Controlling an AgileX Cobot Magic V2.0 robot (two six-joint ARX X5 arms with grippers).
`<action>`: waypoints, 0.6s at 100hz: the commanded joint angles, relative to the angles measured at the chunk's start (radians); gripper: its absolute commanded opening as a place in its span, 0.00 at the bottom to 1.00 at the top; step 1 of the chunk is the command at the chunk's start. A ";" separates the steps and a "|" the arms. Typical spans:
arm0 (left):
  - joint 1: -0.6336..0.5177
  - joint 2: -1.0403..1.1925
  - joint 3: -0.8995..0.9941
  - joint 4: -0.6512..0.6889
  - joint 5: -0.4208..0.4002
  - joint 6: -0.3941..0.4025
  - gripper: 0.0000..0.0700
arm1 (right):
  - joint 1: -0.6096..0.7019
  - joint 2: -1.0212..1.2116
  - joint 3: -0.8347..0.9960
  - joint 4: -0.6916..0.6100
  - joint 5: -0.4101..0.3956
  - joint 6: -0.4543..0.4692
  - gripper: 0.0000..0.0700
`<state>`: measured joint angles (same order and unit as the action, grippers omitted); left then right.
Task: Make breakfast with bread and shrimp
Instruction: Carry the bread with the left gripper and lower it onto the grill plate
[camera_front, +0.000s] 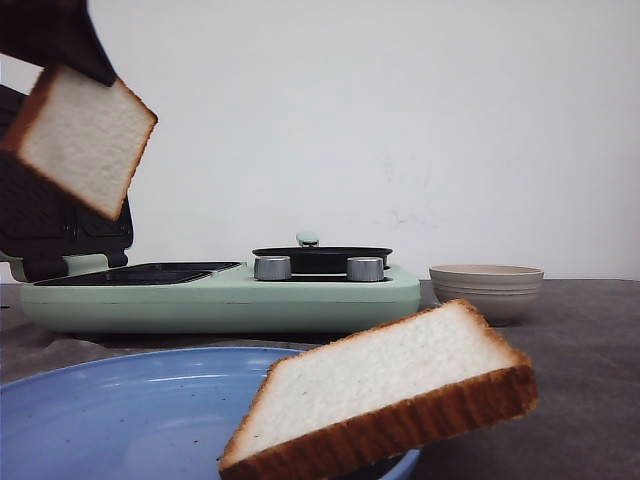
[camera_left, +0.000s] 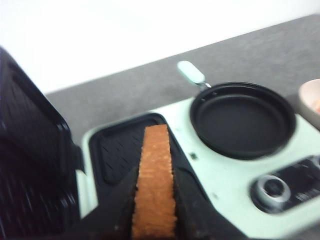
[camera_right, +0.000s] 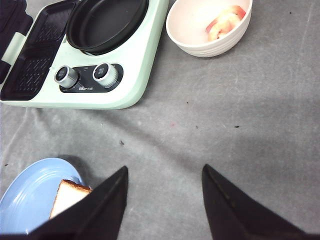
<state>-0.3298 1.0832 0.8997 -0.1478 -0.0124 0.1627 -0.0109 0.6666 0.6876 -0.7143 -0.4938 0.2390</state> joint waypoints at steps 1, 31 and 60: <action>-0.002 0.058 0.060 0.029 -0.023 0.096 0.00 | 0.002 0.005 0.014 0.006 0.001 -0.011 0.41; -0.002 0.333 0.262 0.074 -0.096 0.276 0.00 | 0.002 0.005 0.014 0.002 0.001 -0.011 0.41; -0.003 0.562 0.428 0.087 -0.171 0.456 0.00 | 0.002 0.005 0.014 0.002 0.001 -0.012 0.41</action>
<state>-0.3294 1.6043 1.2861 -0.0818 -0.1680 0.5411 -0.0109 0.6666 0.6876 -0.7174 -0.4938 0.2386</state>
